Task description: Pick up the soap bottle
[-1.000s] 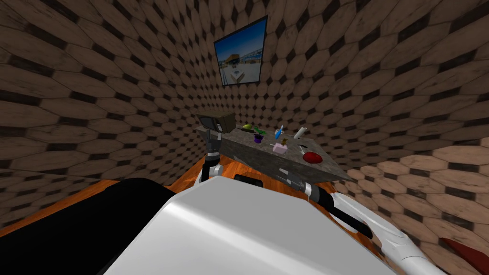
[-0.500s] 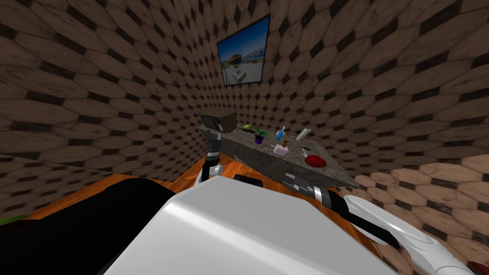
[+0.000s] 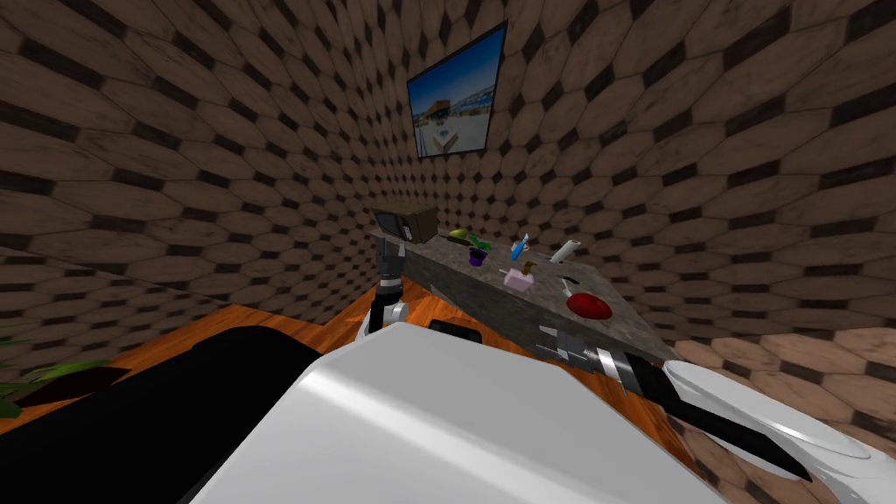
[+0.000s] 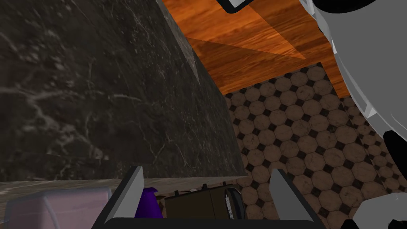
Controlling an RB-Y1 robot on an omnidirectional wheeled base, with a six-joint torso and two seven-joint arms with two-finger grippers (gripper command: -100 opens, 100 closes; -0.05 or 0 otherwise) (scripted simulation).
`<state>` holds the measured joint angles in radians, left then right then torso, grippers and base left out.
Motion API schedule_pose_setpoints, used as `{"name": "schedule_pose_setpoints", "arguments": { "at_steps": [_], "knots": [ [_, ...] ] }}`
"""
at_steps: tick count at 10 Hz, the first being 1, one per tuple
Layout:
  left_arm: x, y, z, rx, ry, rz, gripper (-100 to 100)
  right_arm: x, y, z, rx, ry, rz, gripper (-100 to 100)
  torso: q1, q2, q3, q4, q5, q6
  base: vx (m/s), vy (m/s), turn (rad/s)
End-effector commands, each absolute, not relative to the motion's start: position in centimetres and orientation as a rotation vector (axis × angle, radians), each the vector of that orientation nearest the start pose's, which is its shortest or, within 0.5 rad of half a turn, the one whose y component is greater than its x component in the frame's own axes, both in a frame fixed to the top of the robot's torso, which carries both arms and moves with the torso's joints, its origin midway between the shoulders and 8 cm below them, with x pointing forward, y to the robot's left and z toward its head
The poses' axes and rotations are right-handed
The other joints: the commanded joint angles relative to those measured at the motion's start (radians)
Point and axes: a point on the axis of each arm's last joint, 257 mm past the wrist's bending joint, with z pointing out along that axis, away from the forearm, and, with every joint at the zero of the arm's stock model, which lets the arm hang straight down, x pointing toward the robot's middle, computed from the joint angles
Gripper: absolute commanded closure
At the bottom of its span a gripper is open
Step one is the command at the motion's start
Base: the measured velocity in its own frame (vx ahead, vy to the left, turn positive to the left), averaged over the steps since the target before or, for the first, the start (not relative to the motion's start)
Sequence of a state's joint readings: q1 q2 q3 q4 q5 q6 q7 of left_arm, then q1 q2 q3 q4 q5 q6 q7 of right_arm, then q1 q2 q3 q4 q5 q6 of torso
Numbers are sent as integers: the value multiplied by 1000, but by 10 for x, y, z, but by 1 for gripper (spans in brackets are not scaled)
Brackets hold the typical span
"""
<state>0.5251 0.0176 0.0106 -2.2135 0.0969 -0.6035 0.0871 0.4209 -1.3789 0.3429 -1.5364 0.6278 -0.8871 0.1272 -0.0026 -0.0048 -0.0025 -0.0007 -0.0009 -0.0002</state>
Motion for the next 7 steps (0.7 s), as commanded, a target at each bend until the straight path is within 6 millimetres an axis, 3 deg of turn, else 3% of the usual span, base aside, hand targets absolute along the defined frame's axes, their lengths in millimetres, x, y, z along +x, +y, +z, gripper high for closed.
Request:
{"name": "schedule_pose_setpoints", "arguments": {
  "at_steps": [1, 2, 4, 5, 6, 7],
  "knots": [
    [334, 298, 7, -726, 524, -1421, 0, 225, -394, -331, -986, 2274, 660, -100, 0, 0, 0, 0, 0, 0, 36, -30, 89],
    [334, 298, 7, -726, 524, -1421, 0, 219, -413, -332, -1013, 2317, 624, -100, 0, 0, 0, 0, 0, 1, 51, -28, 145],
    [334, 298, 7, -726, 524, -1421, 0, 219, -422, -328, -1038, 2330, 603, -100, 1, 0, 0, 0, 0, 1, 28, -23, 40],
    [334, 298, 7, -726, 524, -1421, 0, 214, -444, -326, -1074, 2376, 557, -100, 2, 2, 1, 0, 0, 1, 25, -18, 157],
    [334, 298, 7, -726, 524, -1421, 0, 215, -448, -323, -1087, 2382, 544, -100, 2, 1, 1, 0, 0, 0, 29, -24, 98],
    [334, 298, 7, -726, 524, -1421, 0, 210, -465, -322, -1107, 2417, 512, -100, 1, 1, 0, 0, 0, 1, 54, -35, 141]
  ]
}}
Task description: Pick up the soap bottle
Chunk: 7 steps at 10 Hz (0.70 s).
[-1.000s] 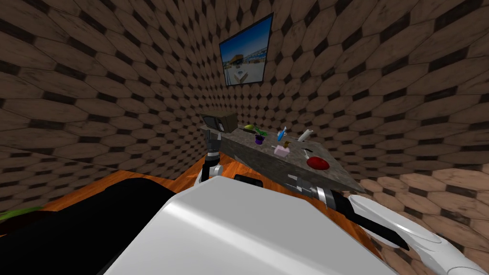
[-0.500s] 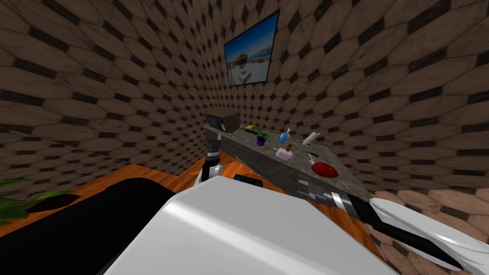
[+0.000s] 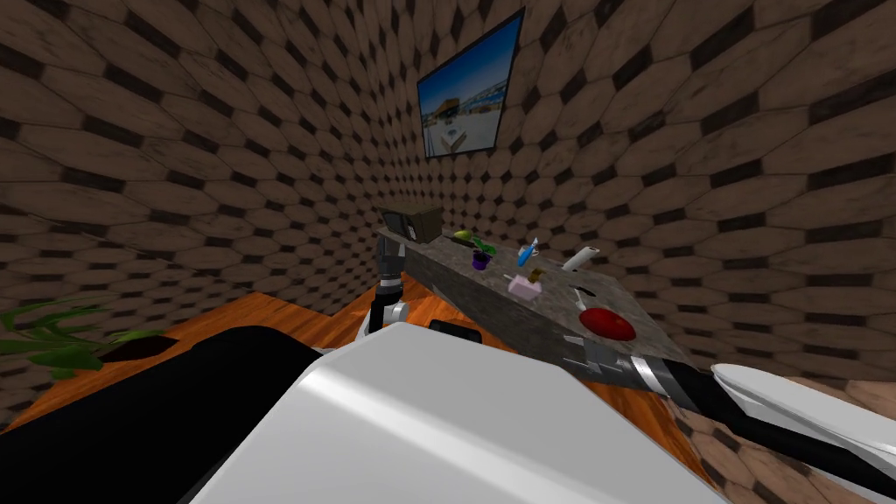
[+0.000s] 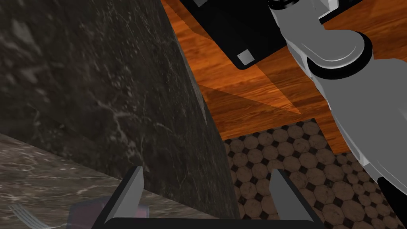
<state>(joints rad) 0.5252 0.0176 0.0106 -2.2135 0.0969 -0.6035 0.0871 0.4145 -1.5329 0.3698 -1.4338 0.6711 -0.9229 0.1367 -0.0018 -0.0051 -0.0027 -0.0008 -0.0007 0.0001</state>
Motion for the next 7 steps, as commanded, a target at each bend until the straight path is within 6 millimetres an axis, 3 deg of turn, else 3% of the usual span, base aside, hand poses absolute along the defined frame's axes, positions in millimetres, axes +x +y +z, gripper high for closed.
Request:
{"name": "schedule_pose_setpoints", "arguments": {
  "at_steps": [1, 4, 5, 7],
  "knots": [
    [334, 298, 7, -726, 524, -1421, 0, 211, -472, -317, -1128, 2427, 492, -100, 0, 0, 0, 0, 0, 0, 49, -27, 75],
    [334, 298, 7, -726, 524, -1421, 0, 206, -515, -301, -1203, 2503, 390, -100, 2, 0, 0, 0, 0, 0, 53, -5, 134],
    [334, 298, 7, -726, 524, -1421, 0, 207, -518, -297, -1216, 2508, 377, -100, 2, -1, 0, 0, 1, 0, 42, -12, 70],
    [334, 298, 7, -726, 524, -1421, 0, 207, -553, -276, -1282, 2565, 281, -100, 2, -1, -1, 0, 1, 0, 74, -1, 180]
  ]
}}
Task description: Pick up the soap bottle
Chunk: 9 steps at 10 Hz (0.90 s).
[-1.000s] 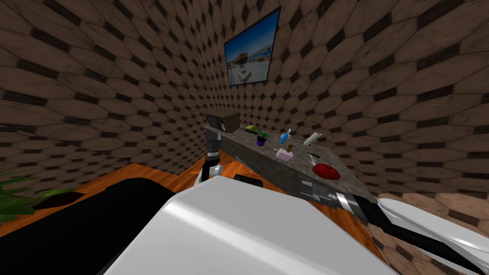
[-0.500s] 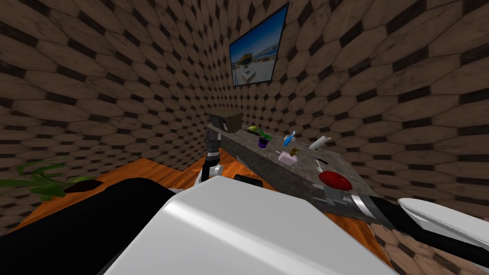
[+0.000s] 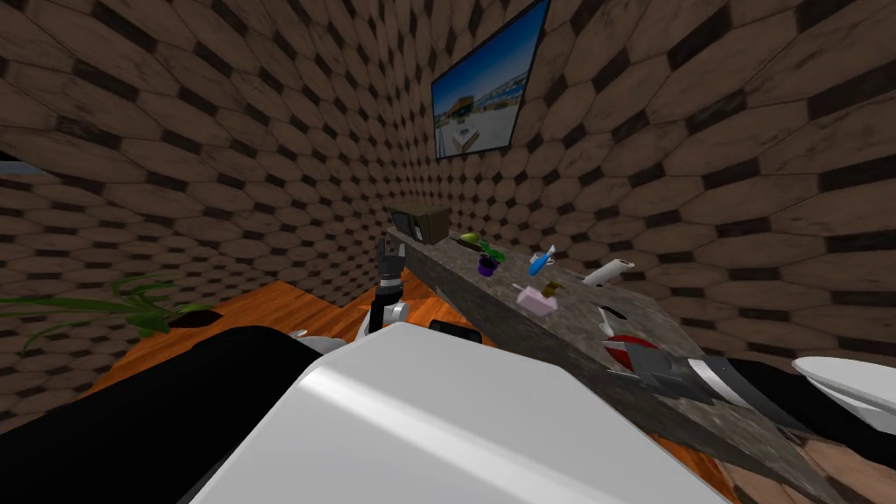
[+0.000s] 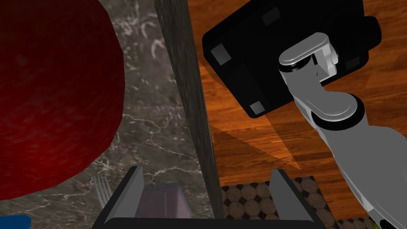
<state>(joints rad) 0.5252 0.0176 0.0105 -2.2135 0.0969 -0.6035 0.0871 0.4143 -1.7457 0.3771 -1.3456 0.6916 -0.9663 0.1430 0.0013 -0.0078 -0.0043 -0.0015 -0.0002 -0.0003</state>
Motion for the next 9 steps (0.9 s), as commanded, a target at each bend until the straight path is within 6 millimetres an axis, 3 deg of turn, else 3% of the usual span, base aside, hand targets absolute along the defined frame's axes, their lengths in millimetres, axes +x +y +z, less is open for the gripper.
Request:
{"name": "schedule_pose_setpoints", "arguments": {
  "at_steps": [1, 3, 7, 8, 9],
  "knots": [
    [334, 298, 7, -726, 524, -1421, 0, 207, -563, -268, -1301, 2581, 252, -100, 0, 0, 0, 0, 0, 0, 92, 21, 218],
    [334, 298, 7, -726, 524, -1421, 0, 213, -579, -248, -1353, 2601, 188, -100, 4, -2, -1, 0, 1, 0, 116, 80, 189],
    [334, 298, 7, -726, 524, -1421, 0, 225, -574, -236, -1379, 2577, 186, -100, 20, -2, -2, -1, 5, 0, 101, 209, 146],
    [334, 298, 7, -726, 524, -1421, 0, 225, -573, -236, -1381, 2575, 187, 0, 12, 2, 1, 0, 3, 1, 11, 24, -6],
    [334, 298, 7, -726, 524, -1421, 0, 219, -575, -247, -1366, 2578, 188, -100, 5, 5, 3, 1, 1, 2, 8, 13, 68]
  ]
}}
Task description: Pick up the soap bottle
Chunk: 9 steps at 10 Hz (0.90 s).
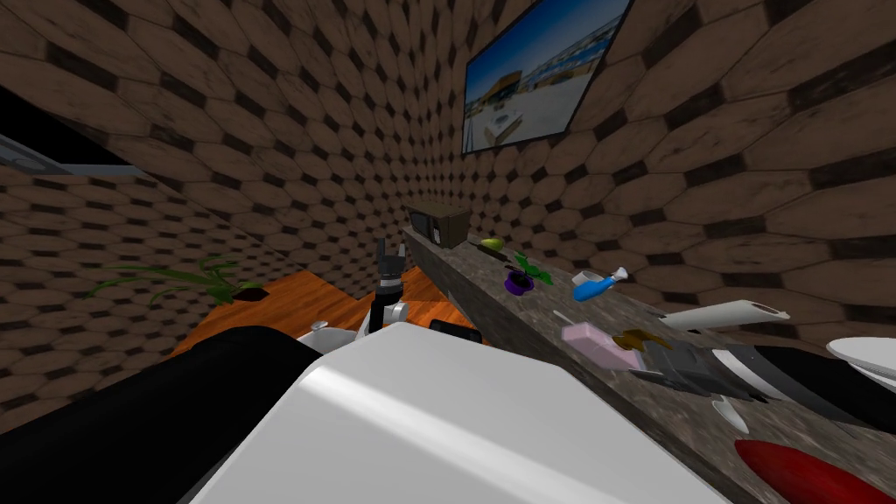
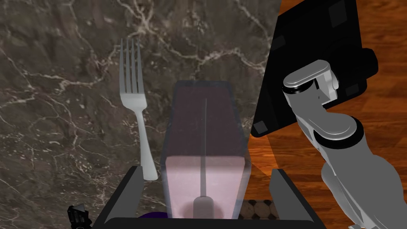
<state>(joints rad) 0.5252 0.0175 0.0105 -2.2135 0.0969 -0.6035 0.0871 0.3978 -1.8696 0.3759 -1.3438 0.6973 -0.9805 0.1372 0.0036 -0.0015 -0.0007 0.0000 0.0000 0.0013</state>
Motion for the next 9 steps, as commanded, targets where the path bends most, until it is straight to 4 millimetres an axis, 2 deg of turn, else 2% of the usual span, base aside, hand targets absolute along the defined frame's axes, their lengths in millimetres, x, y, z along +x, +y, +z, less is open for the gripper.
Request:
{"name": "schedule_pose_setpoints", "arguments": {
  "at_steps": [1, 3, 4, 5, 9],
  "knots": [
    [334, 298, 7, -726, 524, -1421, 0, 216, -576, -252, -1359, 2580, 188, -100, 0, 0, 0, 0, 0, 0, 6, 4, 94],
    [334, 298, 7, -726, 524, -1421, 0, 212, -577, -260, -1348, 2582, 189, -100, -2, 1, 1, 0, -1, 0, 3, -4, 31],
    [334, 298, 7, -726, 524, -1421, 0, 213, -577, -258, -1353, 2580, 187, -100, -2, 1, 1, 0, -1, 0, 0, 0, 0],
    [334, 298, 7, -726, 524, -1421, 0, 212, -577, -259, -1352, 2581, 187, 100, -2, 1, 1, 0, 0, 0, 0, 0, 0],
    [334, 298, 7, -726, 524, -1421, 0, 212, -577, -259, -1352, 2581, 189, 100, -2, 1, 1, 1, -1, 0, 0, 0, 0]
  ]
}}
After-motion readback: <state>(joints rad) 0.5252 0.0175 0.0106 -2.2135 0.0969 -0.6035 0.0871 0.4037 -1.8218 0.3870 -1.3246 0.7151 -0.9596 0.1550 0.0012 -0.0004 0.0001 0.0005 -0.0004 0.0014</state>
